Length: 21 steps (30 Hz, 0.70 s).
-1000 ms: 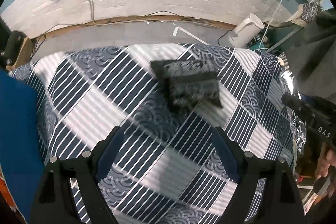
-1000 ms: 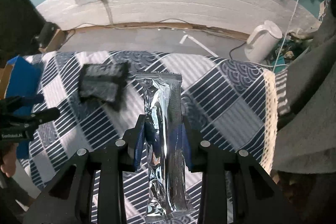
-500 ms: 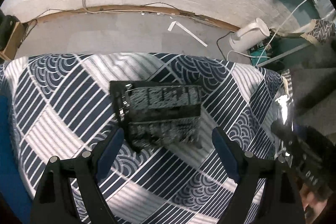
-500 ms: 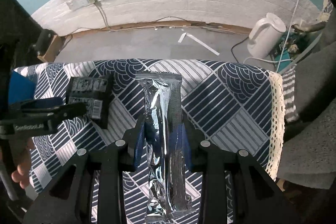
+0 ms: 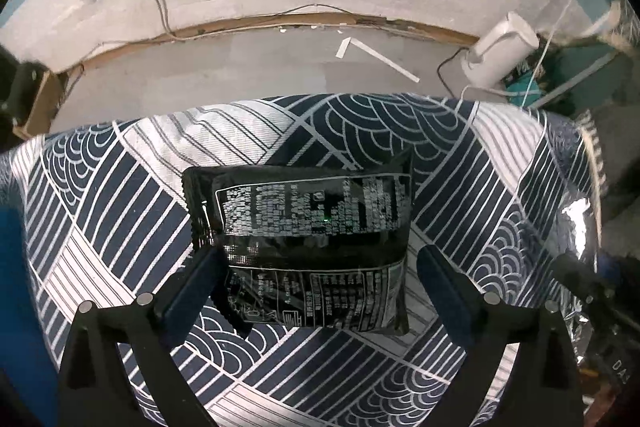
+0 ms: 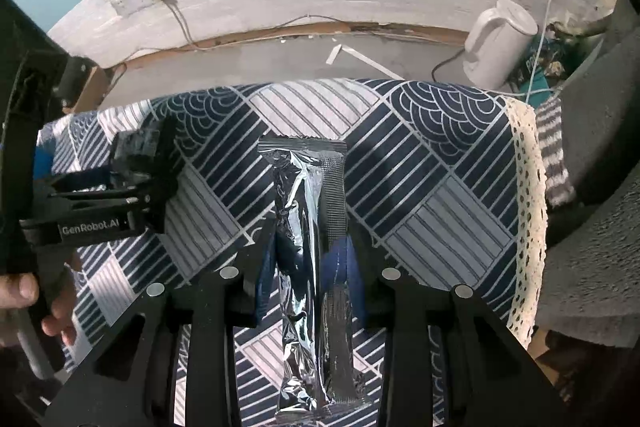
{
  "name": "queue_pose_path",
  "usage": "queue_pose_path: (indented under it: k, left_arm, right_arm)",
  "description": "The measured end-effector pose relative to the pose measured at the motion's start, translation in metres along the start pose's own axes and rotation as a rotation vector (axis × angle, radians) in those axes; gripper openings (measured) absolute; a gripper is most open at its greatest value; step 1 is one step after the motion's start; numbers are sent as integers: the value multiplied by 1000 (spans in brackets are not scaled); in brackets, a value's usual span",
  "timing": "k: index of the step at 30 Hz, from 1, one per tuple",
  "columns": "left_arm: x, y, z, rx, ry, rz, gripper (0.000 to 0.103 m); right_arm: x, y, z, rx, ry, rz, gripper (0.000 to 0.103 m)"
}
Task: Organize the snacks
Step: 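Lift the silver wrapper with the right tool while the left tool grasps the black bag, then carry the black bag and silver wrapper over the cardboard box with both tools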
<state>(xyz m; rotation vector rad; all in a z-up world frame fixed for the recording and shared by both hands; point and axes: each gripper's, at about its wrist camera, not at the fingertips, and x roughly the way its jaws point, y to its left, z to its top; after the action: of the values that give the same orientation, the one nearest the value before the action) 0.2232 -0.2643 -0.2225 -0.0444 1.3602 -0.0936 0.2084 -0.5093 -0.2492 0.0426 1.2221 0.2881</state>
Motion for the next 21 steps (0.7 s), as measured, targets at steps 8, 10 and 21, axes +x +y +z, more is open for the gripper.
queue_pose_path:
  k: [8,10,21]
  left_arm:
    - [-3,-3,-6,64,-27,55,73]
    - [-5,0,-8,71,-31,43,72]
    - [-26,17,-23,126,-60,50,72]
  right_arm:
    - [3,6,0,-18,3,-14,30]
    - [2,7,0,-18,2,-14,30]
    - [-9,13,-3,-29,-21,-20,30]
